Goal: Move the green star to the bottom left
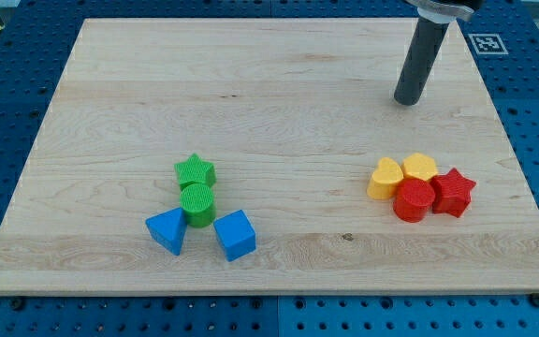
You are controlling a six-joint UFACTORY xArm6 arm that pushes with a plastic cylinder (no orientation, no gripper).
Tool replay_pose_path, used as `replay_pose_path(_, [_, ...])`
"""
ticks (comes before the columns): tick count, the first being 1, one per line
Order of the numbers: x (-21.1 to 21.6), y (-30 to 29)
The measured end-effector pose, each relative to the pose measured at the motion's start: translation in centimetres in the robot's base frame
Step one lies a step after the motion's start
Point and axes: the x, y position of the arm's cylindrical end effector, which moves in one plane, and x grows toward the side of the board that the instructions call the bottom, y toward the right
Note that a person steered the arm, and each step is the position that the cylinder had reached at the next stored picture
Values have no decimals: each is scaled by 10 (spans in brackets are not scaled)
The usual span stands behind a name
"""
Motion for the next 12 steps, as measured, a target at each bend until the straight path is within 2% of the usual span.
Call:
replay_pose_path(2, [11, -1])
replay_pose_path(4, [19, -121])
replay_pose_path(6, [64, -228])
replay_pose_path(7, [82, -247])
replay_pose_path(8, [85, -226])
replay_pose_path(10, [124, -207])
replay_pose_path(12, [124, -273])
